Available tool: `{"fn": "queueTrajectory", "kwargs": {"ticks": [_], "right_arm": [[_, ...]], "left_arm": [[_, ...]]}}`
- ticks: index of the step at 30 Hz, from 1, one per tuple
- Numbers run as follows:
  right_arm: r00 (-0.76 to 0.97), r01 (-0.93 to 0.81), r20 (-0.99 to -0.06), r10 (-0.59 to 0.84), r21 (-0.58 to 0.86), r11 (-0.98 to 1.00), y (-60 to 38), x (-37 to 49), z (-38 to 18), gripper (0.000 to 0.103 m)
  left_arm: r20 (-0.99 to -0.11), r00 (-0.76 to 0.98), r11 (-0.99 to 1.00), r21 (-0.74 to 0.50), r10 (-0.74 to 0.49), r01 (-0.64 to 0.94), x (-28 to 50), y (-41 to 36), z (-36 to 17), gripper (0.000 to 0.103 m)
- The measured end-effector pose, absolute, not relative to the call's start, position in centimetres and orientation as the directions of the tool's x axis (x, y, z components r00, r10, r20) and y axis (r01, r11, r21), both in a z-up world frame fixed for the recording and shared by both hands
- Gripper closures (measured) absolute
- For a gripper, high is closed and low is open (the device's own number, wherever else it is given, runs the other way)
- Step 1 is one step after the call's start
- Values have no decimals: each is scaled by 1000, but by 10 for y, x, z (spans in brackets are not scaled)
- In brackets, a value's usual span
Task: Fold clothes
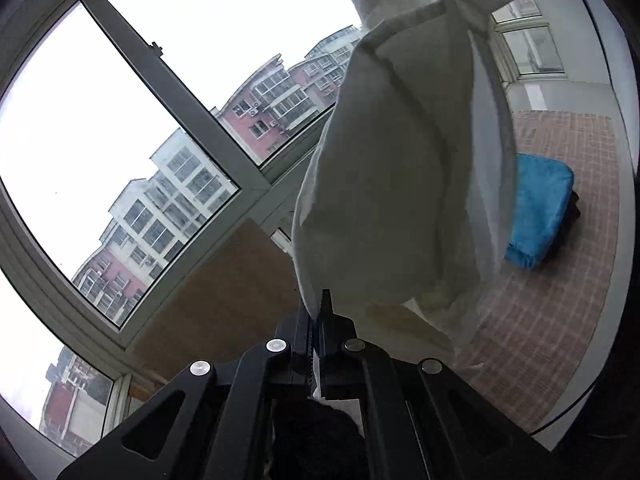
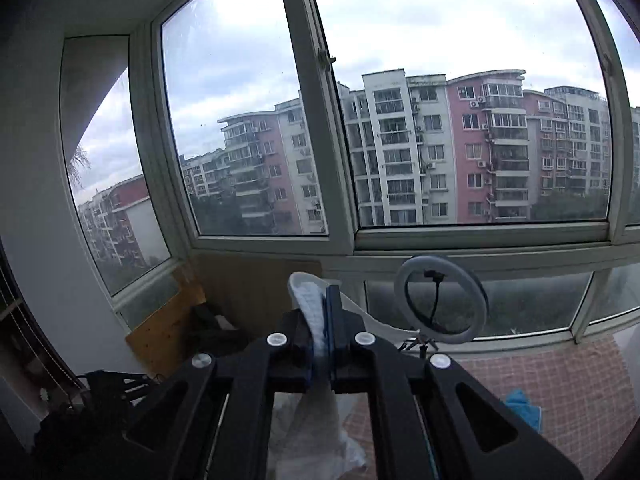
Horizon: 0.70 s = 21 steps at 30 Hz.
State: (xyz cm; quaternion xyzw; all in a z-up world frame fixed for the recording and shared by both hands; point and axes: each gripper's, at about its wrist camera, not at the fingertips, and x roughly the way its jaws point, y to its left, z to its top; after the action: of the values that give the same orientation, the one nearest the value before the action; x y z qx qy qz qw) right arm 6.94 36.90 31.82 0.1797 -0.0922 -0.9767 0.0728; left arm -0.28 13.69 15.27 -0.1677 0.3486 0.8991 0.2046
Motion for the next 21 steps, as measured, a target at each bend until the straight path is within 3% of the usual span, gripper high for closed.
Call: {"fn": "queueTrajectory", "kwargs": {"ticks": [3,6,12,15,17,21], "right_arm": [[-958,90,-246,-147,229,-969,357,95,329,98],[-925,45,-361,-120,209,-977,342,81,307,98],[-890,-29,-450,-72,214,-976,354,82,255,98],[-872,-68,-487,-46,214,-974,363,84,230,98],[-859,-91,-511,-34,216,-972,369,86,214,98],[-837,-109,-547,-29,219,-970,384,92,193,98]], "left_arm": [[-519,-780,-664,449,350,-597,3,126,145,101],[-608,-747,-619,486,268,-617,-5,130,99,102],[-698,-539,-628,163,471,-761,-22,116,50,101],[-700,-483,-621,71,526,-780,-24,118,22,100],[-692,-461,-617,28,556,-787,-19,122,4,97],[-688,-416,-588,-20,595,-809,-5,139,-32,73]]}}
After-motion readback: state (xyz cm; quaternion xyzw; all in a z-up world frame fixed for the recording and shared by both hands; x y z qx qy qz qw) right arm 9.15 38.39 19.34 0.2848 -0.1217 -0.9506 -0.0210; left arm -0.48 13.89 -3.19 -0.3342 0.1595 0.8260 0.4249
